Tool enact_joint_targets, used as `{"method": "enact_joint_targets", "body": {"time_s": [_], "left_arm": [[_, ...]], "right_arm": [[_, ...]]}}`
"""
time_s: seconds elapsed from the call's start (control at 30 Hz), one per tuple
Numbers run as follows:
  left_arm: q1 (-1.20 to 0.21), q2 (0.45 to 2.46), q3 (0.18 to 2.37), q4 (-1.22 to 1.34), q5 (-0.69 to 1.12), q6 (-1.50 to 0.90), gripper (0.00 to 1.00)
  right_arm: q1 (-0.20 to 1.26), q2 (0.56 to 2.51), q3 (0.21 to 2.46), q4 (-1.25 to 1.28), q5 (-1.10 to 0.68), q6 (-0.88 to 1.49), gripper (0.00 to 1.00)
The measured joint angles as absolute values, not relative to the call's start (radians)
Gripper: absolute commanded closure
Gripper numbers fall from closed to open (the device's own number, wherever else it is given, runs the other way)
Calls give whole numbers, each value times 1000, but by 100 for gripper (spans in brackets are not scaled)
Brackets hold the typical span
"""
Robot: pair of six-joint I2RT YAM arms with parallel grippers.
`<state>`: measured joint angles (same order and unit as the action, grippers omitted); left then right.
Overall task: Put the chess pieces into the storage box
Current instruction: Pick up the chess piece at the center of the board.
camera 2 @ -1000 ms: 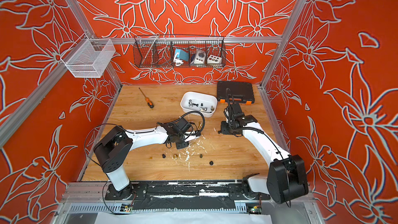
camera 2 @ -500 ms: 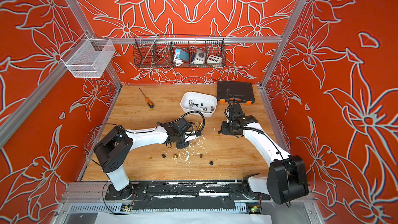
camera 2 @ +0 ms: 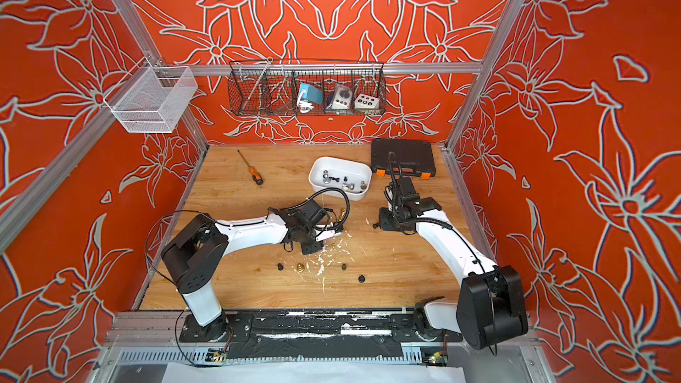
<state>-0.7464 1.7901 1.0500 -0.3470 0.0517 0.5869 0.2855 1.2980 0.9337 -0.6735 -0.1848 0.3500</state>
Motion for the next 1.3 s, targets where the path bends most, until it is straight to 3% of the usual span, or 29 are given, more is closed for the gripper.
{"method": "enact_joint_targets", "body": {"time_s": [0.87,1.3], "left_arm": [[-744,1789,1059,-357,87,534,69],[-739,1789,1216,-366,88,522,69]], "right_arm": [[279,1287,934,-673,-185,350,74],[273,1287,934,-673,-185,350,74]]}}
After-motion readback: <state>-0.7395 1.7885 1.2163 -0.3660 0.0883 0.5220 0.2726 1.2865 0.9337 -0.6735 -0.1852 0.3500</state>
